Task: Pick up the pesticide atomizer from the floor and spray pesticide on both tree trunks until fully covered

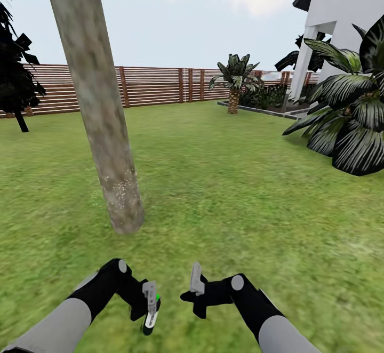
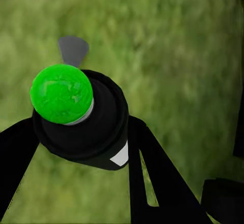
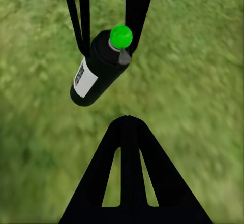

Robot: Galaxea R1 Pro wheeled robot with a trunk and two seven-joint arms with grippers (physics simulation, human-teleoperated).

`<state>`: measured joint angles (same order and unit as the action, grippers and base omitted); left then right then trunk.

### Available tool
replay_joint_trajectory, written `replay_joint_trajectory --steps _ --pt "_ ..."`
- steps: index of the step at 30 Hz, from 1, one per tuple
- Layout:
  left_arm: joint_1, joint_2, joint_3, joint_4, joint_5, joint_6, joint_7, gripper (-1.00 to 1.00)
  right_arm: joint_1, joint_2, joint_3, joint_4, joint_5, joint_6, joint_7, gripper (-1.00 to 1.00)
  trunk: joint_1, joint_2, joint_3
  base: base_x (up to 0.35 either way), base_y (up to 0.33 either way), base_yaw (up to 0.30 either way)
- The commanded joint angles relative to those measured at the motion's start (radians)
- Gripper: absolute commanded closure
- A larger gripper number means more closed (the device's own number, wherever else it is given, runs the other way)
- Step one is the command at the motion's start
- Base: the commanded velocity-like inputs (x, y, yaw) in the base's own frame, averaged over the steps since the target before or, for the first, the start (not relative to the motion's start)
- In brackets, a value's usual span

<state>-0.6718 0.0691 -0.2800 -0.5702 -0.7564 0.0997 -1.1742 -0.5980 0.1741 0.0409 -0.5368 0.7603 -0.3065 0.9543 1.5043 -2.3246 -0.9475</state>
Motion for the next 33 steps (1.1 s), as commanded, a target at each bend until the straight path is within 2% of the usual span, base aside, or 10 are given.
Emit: replay_joint_trajectory --steps 1,8,17,27,33 --pt "0.0 -0.013 -0.006 -0.002 0.0 0.01 -0.004 1.0 0.0 0.0 -0.001 -0.002 0.008 -0.005 0.0 1.0 0.0 0.0 -0.001 0.0 0.0 0.0" --pt "0.0 -0.058 -0.009 -0.001 0.001 0.008 -0.004 1.0 0.0 0.0 -0.001 -0.002 0.01 -0.005 -0.002 1.0 0.0 0.0 -0.001 0.0 0.0 0.0" --pt "0.0 -0.067 -0.013 0.012 0.006 -0.002 -0.006 1.0 0.0 0.0 -0.001 -0.001 0.01 -0.005 -0.002 1.0 0.0 0.0 -0.001 0.0 0.0 0.0" --pt "0.0 -0.101 -0.012 0.012 0.01 -0.003 -0.007 1.0 0.0 0.0 -0.001 -0.002 0.01 -0.005 -0.002 1.0 0.0 0.0 -0.001 0.0 0.0 0.0" --pt "0.0 -0.106 -0.011 0.012 0.015 -0.005 -0.007 1.0 0.0 0.0 -0.001 -0.002 0.01 -0.005 -0.003 1.0 0.0 0.0 -0.001 0.0 0.0 0.0"
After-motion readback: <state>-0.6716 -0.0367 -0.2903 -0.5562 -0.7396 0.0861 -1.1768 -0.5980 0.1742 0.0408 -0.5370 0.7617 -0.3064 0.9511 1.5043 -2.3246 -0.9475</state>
